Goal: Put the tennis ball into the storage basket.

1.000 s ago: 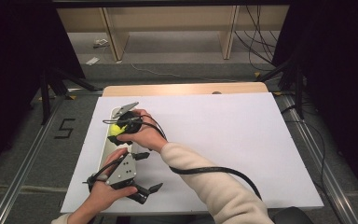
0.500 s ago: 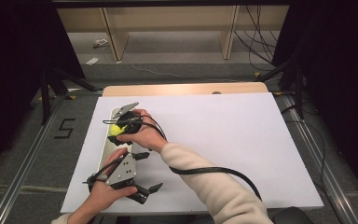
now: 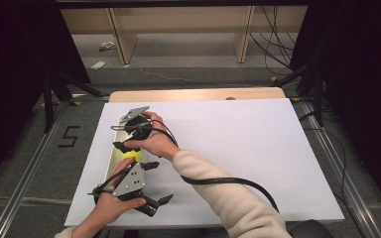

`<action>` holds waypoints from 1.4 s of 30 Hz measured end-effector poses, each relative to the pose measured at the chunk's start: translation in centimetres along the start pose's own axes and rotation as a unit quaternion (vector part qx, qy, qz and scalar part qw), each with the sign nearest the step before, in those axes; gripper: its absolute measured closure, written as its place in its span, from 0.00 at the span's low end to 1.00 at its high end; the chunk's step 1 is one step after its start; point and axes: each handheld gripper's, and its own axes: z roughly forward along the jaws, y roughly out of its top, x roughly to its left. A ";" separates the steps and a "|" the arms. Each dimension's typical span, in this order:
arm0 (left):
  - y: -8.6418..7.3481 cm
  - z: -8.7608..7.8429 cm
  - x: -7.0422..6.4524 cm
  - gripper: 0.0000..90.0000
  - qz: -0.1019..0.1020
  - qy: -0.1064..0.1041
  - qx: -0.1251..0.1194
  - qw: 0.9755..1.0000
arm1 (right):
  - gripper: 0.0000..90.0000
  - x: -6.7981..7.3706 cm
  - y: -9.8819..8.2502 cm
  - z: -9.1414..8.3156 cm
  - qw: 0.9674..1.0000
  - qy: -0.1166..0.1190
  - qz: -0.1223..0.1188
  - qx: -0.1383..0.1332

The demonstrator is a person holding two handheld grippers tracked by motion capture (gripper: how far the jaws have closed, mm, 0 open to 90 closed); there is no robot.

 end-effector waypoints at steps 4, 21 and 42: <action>0.0 0.0 0.0 0.00 -0.001 0.000 0.000 1.000 | 0.18 -0.3 0.0 -0.6 1.000 -0.004 0.004 -0.003; -0.1 0.0 0.1 0.00 -0.004 0.000 0.000 1.000 | 0.18 -1.4 -1.1 -4.5 0.999 -0.024 0.011 -0.021; -0.1 0.0 0.2 0.00 -0.005 0.000 0.000 1.000 | 0.19 -2.8 -3.4 -8.3 0.998 -0.049 0.027 -0.033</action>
